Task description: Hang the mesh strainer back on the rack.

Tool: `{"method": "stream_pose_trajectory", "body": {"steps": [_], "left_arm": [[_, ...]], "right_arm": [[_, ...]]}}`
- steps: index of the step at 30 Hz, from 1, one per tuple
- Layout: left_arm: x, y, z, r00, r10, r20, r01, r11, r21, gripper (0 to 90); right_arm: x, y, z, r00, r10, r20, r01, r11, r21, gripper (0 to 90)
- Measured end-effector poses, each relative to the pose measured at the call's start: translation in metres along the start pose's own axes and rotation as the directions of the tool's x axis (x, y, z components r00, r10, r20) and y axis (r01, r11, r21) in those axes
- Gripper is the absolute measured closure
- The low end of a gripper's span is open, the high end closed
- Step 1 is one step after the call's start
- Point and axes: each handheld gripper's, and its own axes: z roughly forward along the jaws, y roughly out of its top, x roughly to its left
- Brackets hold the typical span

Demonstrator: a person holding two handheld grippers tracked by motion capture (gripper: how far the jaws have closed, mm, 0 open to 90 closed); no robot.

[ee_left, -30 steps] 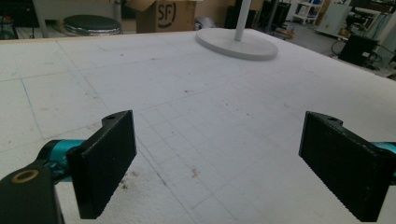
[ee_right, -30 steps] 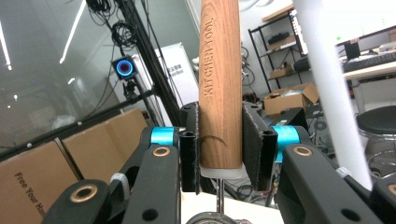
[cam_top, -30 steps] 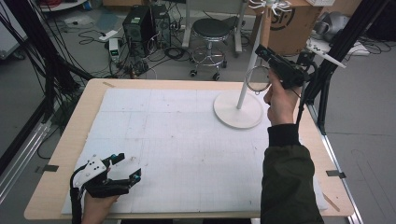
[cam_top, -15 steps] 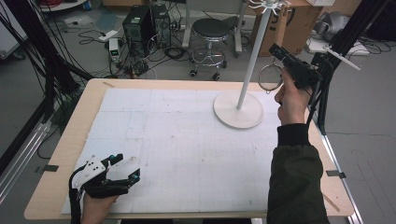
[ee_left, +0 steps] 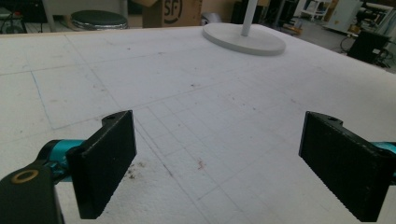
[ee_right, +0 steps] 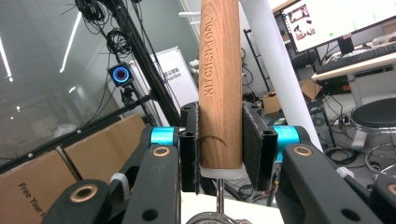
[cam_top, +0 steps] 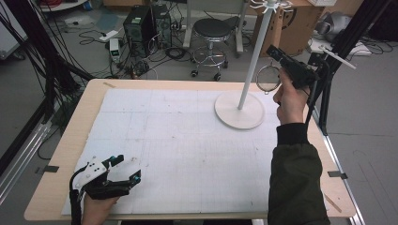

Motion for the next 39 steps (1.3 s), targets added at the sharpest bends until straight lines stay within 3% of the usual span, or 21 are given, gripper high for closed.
{"method": "stream_pose_trajectory", "body": {"steps": [8,27,39], "left_arm": [[0.0008,-0.0002,-0.0009,1.0,-0.001,0.002,0.001,1.0,0.003,11.6],[0.001,-0.0001,-0.0011,1.0,-0.008,0.003,0.008,1.0,-0.003,11.6],[0.0013,0.0,-0.0009,1.0,-0.006,0.007,0.006,1.0,-0.003,11.6]], "right_arm": [[-0.0076,-0.0042,0.0024,0.9998,-0.01,0.017,0.01,1.0,0.006,70.9],[-0.0057,-0.0052,0.0037,0.9994,-0.025,0.023,0.025,0.999,0.019,70.8],[-0.0083,-0.0061,0.0051,0.9999,-0.007,0.012,0.007,0.999,0.032,70.3]]}}
